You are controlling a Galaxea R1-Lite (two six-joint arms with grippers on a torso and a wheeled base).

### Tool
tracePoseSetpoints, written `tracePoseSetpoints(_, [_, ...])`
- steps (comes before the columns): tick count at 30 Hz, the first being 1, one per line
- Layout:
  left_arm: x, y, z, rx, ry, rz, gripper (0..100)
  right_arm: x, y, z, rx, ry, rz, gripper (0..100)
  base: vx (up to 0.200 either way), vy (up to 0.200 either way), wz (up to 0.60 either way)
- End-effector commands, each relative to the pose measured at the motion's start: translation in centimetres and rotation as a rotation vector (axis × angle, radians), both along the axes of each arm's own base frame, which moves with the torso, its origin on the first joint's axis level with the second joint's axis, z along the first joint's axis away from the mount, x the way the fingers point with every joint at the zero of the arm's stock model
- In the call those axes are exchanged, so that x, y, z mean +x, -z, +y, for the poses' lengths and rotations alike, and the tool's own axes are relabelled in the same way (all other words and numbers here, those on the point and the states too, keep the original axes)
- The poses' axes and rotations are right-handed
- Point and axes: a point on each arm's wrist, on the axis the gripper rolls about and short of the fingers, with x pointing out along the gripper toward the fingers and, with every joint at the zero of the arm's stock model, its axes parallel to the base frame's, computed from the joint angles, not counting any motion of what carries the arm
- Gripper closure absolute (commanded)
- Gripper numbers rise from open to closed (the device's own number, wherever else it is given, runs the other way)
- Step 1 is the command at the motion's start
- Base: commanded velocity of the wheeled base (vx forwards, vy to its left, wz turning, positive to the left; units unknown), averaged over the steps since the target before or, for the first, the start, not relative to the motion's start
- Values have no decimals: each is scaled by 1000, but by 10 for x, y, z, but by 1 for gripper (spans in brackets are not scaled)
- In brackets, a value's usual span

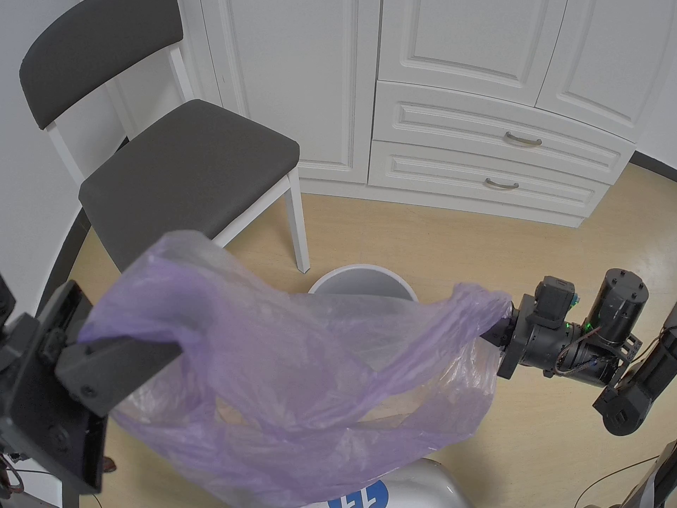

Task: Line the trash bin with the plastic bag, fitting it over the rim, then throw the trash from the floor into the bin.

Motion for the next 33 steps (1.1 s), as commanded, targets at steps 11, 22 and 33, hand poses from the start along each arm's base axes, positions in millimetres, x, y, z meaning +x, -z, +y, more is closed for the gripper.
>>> tracePoseSetpoints(11, [55,14,-6,228,-210,245,100,-30,-120,-18,-95,385,230,100,0,0,0])
tracePoseSetpoints(22, [107,56,-14,467,-366,389,100,-30,-141,-2,-30,552,241,100,0,0,0])
tracePoseSetpoints(33, [121,59,-14,495,-504,391,100,-48,-135,3,-124,596,186,100,0,0,0])
